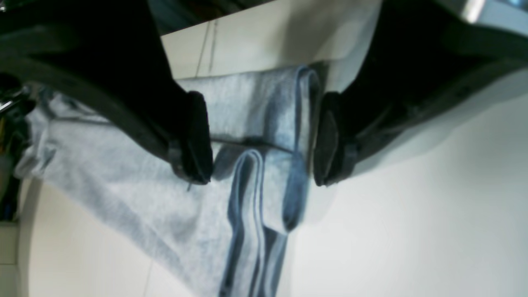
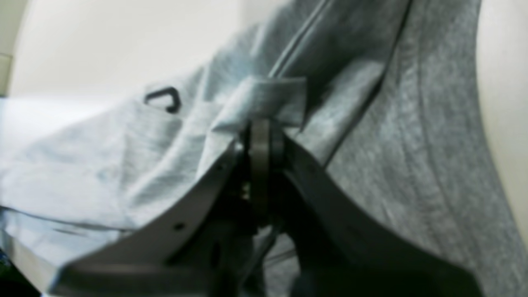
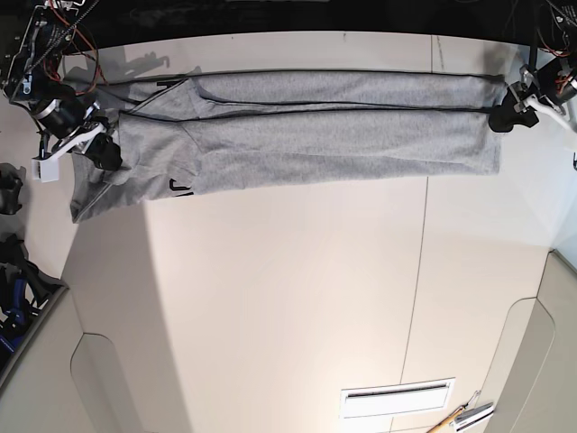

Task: Fold the T-shirt properly
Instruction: 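Grasp the hem end of the folded strip with the left gripper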

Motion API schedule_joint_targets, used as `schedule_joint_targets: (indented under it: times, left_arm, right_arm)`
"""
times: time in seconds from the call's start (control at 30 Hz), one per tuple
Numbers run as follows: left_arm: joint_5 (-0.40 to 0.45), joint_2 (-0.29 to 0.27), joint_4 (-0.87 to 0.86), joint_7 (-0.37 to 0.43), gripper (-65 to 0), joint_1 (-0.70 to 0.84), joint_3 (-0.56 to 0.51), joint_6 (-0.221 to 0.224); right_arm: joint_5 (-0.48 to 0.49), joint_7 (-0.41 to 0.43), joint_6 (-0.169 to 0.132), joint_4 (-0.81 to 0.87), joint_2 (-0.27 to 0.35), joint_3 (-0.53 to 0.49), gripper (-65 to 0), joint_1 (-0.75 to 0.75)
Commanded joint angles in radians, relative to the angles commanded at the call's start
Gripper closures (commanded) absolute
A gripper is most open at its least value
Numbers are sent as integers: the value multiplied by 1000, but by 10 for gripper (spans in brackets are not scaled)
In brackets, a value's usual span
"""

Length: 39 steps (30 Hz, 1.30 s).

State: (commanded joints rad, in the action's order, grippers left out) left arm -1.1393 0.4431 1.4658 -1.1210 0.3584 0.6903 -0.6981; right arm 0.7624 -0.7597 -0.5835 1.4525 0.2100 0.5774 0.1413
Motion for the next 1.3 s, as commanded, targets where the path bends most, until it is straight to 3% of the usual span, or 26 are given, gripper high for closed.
schedule_joint_targets:
  times: [0.1, 0.4, 0.43, 0.53, 0.57, 0.6, 0.67, 0.9, 1.03, 1.2, 1.3]
  left_arm:
    - [63, 0, 0, 43, -422, 0, -57, 0]
    - [63, 1, 0, 30, -416, 0, -142, 0]
    - [63, 0, 0, 30, -374, 0, -142, 0]
    - [63, 0, 0, 40, -72, -1, -142, 0]
    - [63, 0, 0, 58, -14, -1, -142, 0]
    - [70, 1, 0, 84, 0, -1, -142, 0]
    - [120, 1, 1, 129, 0, -10, -142, 0]
    - [222, 10, 1, 139, 0, -126, -142, 0]
    - [359, 19, 1, 185, 0, -229, -142, 0]
    - [472, 90, 1, 231, 0, -330, -142, 0]
    - [485, 146, 1, 231, 0, -367, -142, 0]
  right_arm:
    - [13, -1, 0, 0, 0, 0, 0, 0]
    - [51, -4, 0, 0, 0, 0, 0, 0]
    - [56, -5, 0, 0, 0, 0, 0, -2]
    - [79, -5, 0, 5, 0, 0, 0, -3]
    - [90, -4, 0, 8, 0, 0, 0, -3]
    - [103, -4, 0, 14, 0, 3, 0, -3]
    - [126, -4, 0, 39, 0, 14, 0, -3]
    - [128, -36, 0, 165, 0, 106, 0, -3]
    - [128, -61, 0, 174, 0, 148, 0, -2]
    - [129, -89, 0, 174, 0, 180, 0, -2]
    - [144, -101, 0, 174, 0, 181, 0, -2]
